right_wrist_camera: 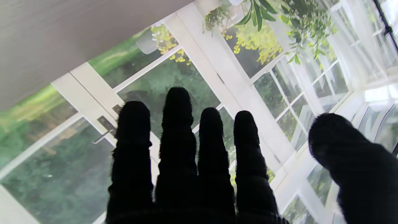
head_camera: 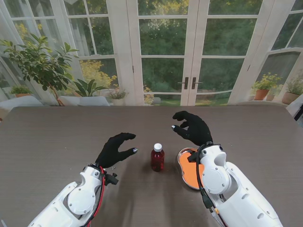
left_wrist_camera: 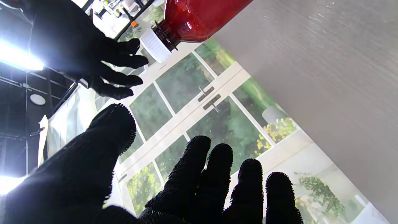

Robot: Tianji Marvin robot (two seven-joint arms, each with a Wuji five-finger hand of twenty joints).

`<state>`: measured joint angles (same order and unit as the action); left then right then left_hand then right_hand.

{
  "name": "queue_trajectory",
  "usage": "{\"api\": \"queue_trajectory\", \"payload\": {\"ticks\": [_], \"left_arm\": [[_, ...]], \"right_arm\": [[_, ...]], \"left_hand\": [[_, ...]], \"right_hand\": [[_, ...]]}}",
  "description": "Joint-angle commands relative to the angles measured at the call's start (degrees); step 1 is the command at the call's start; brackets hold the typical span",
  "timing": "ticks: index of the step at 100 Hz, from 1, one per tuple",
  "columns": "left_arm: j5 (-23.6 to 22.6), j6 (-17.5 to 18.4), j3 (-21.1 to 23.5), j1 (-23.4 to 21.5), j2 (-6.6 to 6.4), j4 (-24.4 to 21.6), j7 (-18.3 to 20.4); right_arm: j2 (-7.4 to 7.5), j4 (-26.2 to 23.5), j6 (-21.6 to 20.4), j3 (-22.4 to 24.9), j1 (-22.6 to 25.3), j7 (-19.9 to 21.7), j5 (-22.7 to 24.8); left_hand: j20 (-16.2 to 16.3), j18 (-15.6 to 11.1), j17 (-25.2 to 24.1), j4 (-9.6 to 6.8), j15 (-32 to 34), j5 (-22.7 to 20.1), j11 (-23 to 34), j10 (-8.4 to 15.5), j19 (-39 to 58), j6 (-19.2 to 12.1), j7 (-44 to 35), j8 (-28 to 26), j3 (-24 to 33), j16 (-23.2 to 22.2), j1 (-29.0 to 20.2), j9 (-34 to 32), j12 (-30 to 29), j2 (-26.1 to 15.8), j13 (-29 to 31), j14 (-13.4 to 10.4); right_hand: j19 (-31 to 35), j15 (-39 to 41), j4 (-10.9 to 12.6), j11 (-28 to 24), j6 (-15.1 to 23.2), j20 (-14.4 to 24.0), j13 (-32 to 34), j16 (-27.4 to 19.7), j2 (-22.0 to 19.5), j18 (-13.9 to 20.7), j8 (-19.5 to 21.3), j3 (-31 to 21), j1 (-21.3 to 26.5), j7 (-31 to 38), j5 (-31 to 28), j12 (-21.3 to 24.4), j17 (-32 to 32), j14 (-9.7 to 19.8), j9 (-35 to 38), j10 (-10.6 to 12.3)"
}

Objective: Collect the cotton balls from the tray into a sample bottle

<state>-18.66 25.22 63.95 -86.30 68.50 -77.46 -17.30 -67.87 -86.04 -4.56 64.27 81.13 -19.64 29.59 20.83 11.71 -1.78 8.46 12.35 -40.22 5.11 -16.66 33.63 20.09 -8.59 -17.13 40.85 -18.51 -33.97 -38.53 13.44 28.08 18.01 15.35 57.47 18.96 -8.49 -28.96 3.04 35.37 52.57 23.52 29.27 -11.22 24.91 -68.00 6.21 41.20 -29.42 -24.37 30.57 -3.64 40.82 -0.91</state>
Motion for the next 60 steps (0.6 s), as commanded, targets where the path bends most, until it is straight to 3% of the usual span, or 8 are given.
{"api": "queue_trajectory", "payload": {"ticks": [1, 38, 60], "left_arm": [[0.15, 0.29, 0.2, -0.08, 0.31, -0.47, 1.12], [0.11, 0.63, 0.6, -0.18, 0.47, -0.83, 0.41], [-0.25, 1.16, 0.8, -0.14, 0.55, -0.62, -0.16]], "right_arm": [[-0.59, 1.23, -0.35, 0.51, 1.14, 0.82, -1.77], [-1.49, 3.7, -0.1, 2.18, 2.89, -1.34, -5.25], [-1.16, 3.43, -0.09, 2.9, 3.61, -0.14, -5.36]], "left_hand": [[0.77, -1.69, -0.01, -1.89, -0.15, 0.72, -0.15, 1.36, -1.7, -7.0, 0.23, 0.11, -0.83, -0.12, -0.27, -0.02, -0.02, -1.95, 0.56, 0.08], [0.68, -1.74, -0.04, -1.9, -0.44, 1.02, -0.25, 1.45, -1.95, -7.01, 0.35, 0.2, -0.91, -0.07, -0.28, 0.44, -0.13, -1.87, 0.39, -0.02], [0.71, -1.86, 0.04, -1.9, -0.48, 0.94, -0.26, 1.36, -1.98, -6.97, 0.31, 0.19, -0.93, -0.1, -0.31, 0.55, -0.15, -1.88, 0.31, 0.0]], "right_hand": [[-1.04, -1.21, 2.15, 1.0, 1.69, -1.32, -1.24, -1.13, 0.78, 0.74, -1.52, -3.12, 0.85, 0.09, -0.58, 0.95, -0.92, -0.02, 0.47, 0.73], [-1.73, -2.55, 1.78, 1.88, 1.24, -3.13, -2.42, -2.74, 2.16, -0.03, -2.37, -3.3, 1.7, -0.6, -1.93, 2.14, -2.53, -0.71, 0.88, 0.75], [-1.87, -2.35, 1.69, 1.56, 0.6, -3.4, -2.82, -2.73, 2.48, -0.21, -2.42, -3.41, 2.07, -0.67, -1.78, 1.91, -3.42, -1.13, 0.83, 0.25]]}}
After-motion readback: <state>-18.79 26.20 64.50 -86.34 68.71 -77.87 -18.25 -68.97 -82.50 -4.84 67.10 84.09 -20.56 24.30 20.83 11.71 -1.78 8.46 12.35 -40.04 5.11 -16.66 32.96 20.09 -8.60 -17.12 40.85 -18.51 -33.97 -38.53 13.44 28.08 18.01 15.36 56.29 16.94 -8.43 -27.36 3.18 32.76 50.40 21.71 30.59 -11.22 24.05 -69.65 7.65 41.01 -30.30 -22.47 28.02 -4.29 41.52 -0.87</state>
